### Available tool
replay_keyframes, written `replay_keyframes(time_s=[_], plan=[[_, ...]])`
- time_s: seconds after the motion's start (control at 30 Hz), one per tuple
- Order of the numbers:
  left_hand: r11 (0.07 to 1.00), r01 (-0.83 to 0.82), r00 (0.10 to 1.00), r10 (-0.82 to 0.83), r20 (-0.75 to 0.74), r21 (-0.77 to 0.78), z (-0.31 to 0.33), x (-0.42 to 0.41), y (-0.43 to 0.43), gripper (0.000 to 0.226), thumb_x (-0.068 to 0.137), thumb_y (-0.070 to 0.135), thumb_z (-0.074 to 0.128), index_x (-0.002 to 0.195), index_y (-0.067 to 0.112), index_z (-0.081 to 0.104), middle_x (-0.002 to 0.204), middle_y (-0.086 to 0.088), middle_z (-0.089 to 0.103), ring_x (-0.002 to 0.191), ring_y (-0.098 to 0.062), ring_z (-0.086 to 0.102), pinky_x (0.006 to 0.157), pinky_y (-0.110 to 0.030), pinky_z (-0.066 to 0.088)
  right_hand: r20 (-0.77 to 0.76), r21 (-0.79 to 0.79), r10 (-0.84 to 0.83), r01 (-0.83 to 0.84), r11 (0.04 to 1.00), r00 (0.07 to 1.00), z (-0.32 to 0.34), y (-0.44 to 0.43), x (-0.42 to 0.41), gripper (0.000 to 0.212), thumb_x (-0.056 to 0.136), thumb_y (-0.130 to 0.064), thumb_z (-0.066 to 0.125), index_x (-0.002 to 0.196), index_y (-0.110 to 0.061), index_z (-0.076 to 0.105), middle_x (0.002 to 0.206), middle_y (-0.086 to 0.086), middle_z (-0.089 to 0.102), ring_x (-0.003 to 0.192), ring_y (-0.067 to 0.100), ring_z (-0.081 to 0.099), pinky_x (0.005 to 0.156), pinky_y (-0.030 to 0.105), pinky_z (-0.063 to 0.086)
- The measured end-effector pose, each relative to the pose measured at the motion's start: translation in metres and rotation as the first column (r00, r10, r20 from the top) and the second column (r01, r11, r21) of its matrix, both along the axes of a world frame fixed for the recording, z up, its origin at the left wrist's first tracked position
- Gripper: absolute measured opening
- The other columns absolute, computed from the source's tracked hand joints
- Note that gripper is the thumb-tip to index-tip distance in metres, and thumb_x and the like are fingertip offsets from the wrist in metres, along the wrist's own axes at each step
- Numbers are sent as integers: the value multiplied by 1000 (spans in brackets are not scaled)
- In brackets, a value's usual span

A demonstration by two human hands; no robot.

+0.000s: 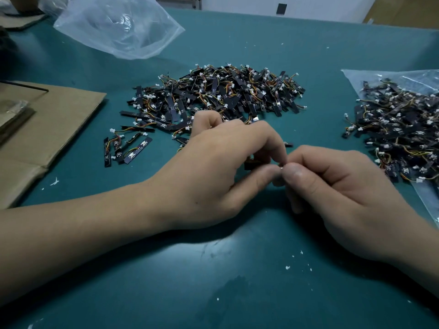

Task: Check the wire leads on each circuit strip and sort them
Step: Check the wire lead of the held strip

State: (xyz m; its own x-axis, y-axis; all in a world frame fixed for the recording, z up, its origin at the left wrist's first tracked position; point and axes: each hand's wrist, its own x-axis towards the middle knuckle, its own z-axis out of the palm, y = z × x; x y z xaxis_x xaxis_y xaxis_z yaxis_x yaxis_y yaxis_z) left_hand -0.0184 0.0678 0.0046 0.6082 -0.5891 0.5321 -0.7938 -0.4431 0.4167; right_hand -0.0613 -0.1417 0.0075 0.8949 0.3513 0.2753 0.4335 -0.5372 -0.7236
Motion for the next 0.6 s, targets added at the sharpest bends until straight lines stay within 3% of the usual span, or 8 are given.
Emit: replay_keyframes(time_s=[0.13,0.3,0.43,0.6], plan=[[999,13,993,-17,-114,-38,3,0,2,24,99,34,49,91,23,69,80,10,65,79,-5,57,87,-39,29,28,96,-36,33,995,999,-2,-3,-1,26,101,-38,48,86,-29,67,60,-5,61,49,10,53,51,17,40],[1000,0,998,-2,-70,-24,5,-2,0,23,95,26,54,77,23,68,70,10,61,72,-11,55,84,-41,29,-24,92,23,-20,996,999,-1,-1,-3,27,100,-39,49,86,-23,67,60,-5,62,47,9,56,48,15,41],[999,-7,999,5,-47,-45,6,-4,2,26,97,27,52,83,23,73,74,13,64,77,-13,57,86,-48,31,0,21,15,-15,1000,1000,-1,1,-2,29,100,-40,48,84,-27,67,60,-9,63,48,12,56,48,19,41],[995,-41,993,30,-118,-91,8,-5,2,34,100,33,44,103,24,77,80,12,70,83,-15,63,91,-52,32,25,103,-47,44,994,999,-2,-2,-3,29,101,-39,48,82,-27,67,57,-6,62,45,11,53,48,16,39]])
